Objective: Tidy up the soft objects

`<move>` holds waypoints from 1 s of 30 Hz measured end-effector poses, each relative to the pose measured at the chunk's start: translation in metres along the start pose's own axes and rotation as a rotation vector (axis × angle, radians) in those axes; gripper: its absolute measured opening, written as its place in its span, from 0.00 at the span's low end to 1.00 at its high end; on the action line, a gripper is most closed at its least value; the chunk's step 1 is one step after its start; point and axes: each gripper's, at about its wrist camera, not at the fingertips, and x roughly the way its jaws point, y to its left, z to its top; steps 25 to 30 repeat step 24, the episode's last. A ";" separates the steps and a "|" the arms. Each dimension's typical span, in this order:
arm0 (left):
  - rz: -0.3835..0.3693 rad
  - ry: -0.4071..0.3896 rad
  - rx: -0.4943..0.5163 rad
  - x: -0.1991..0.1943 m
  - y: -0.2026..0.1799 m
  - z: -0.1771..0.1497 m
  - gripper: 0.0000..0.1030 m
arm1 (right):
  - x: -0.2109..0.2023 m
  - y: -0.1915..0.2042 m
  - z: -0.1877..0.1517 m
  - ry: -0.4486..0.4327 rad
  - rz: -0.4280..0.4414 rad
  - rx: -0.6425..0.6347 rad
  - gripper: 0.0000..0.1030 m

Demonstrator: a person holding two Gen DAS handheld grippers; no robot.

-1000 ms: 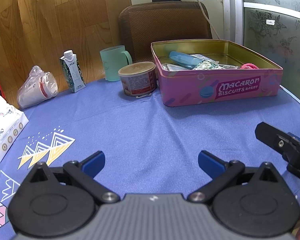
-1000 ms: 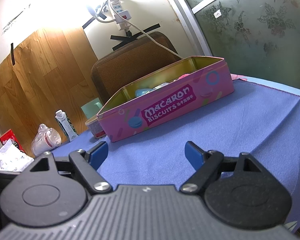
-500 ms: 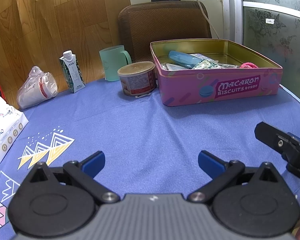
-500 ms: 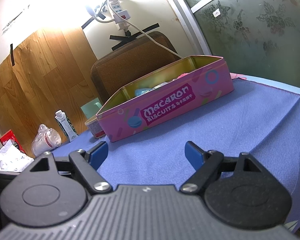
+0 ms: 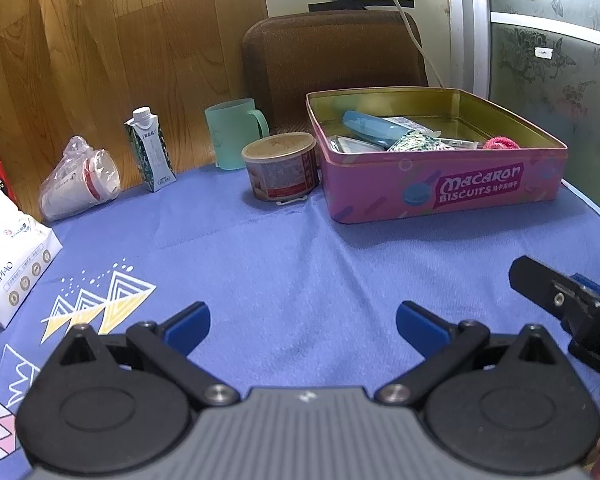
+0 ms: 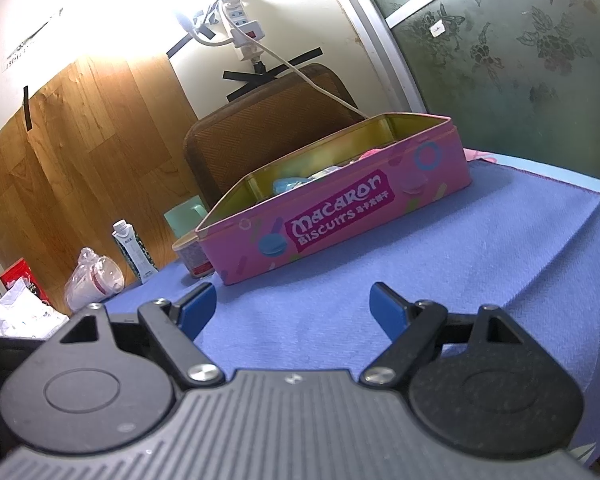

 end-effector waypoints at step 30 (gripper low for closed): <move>-0.028 -0.020 -0.009 -0.004 0.006 0.005 1.00 | 0.000 0.005 0.001 0.002 -0.005 -0.008 0.83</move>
